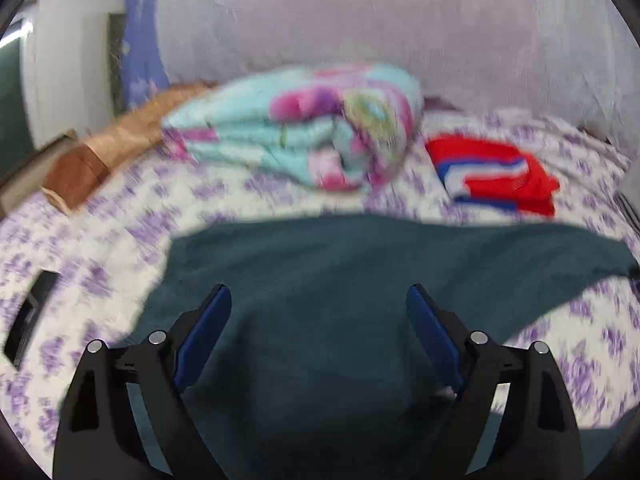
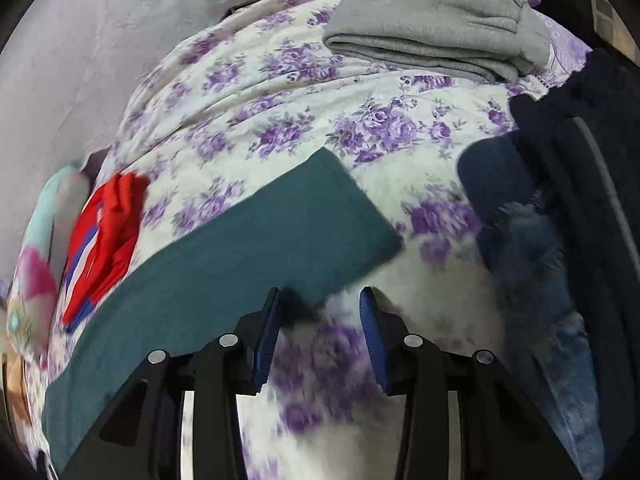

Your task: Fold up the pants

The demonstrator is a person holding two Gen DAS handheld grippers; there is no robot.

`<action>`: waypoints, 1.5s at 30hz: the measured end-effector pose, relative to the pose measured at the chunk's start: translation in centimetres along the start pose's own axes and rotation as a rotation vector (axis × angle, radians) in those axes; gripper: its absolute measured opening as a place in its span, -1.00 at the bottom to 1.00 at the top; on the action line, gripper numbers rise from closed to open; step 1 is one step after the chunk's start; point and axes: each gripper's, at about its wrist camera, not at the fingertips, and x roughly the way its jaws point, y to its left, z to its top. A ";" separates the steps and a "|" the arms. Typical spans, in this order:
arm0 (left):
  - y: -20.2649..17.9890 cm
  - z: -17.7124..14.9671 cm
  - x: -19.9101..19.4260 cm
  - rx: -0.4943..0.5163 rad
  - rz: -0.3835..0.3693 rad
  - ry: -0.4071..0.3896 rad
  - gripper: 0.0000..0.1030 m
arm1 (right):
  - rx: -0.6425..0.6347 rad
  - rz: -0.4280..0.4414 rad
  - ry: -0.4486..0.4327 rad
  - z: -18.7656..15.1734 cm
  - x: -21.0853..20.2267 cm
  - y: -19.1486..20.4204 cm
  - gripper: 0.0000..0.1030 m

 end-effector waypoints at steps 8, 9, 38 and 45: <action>2.6 -0.3 2.8 -0.107 -0.029 0.132 0.67 | 0.028 -0.017 -0.095 1.6 -7.0 -2.3 -0.94; 2.8 -0.2 2.7 -0.107 -0.027 0.132 0.67 | 0.008 -0.039 -0.085 1.2 -7.5 -2.8 -0.94; 6.2 5.9 10.2 0.132 0.095 0.290 -0.99 | -0.173 0.181 -0.114 -5.7 -11.7 3.5 0.37; 7.3 8.5 11.5 0.092 0.175 0.259 -0.98 | -0.216 0.116 0.031 -6.6 -7.1 3.3 0.67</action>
